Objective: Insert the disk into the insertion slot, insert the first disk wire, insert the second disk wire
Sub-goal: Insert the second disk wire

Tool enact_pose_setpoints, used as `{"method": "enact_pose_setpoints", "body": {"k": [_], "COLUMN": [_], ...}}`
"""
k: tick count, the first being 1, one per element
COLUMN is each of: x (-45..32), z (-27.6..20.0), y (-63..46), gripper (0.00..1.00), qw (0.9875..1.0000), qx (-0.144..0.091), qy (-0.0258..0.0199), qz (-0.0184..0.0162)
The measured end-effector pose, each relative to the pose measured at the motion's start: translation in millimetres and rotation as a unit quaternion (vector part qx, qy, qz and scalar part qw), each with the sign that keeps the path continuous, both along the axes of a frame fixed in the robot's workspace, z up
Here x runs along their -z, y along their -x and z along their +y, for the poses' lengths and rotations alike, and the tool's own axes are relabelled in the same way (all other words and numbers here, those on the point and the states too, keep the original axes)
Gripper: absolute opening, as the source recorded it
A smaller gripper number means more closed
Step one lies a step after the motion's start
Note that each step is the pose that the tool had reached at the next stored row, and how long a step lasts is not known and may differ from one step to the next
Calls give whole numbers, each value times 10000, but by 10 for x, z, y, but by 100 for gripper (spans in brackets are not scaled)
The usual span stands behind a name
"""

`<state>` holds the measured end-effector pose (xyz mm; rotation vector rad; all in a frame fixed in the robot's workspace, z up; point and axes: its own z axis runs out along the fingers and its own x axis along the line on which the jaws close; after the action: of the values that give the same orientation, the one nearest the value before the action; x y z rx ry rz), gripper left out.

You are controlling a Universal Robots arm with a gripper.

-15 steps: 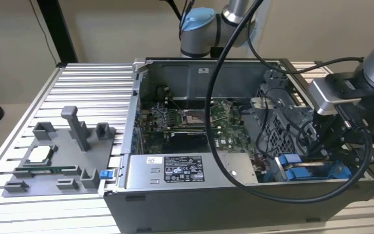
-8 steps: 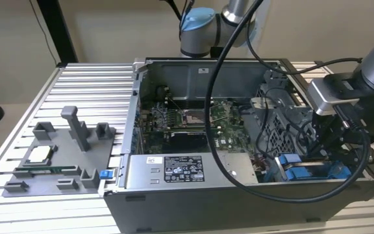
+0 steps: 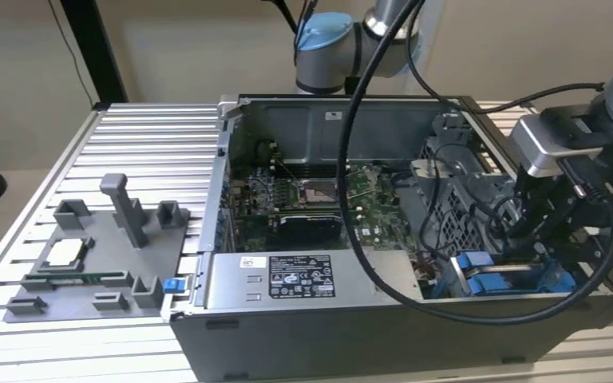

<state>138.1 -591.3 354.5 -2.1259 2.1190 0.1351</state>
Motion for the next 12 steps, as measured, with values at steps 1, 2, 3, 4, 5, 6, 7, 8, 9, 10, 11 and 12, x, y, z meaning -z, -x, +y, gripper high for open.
{"method": "enact_pose_setpoints", "body": {"k": [1, 2, 3, 4, 5, 6, 7, 8, 9, 10, 11, 12], "x": [-45, -93, -137, -183, -226, -270, -320, -363, -407, -456, -487, -495], "z": [0, 0, 0, 0, 0, 0, 0, 0, 0, 0, 0, 0], "y": [0, 0, 0, 0, -1, -1, -1, -1, -1, -1, -1, 0], "gripper": [100, 100, 100, 100, 100, 100, 100, 100, 100, 100, 100, 100], "qw": [10000, 10000, 10000, 10000, 10000, 10000, 10000, 10000, 10000, 10000, 10000, 10000], "qx": [0, 0, 0, 0, -1, -1, -1, -1, 0, 0, 0, 0], "qy": [-1, 1, -1, 1, 0, -1, 1, 1, 0, 1, 1, 1], "qz": [0, 0, 0, 0, 0, 0, 0, 0, 0, 0, 0, 0]}}
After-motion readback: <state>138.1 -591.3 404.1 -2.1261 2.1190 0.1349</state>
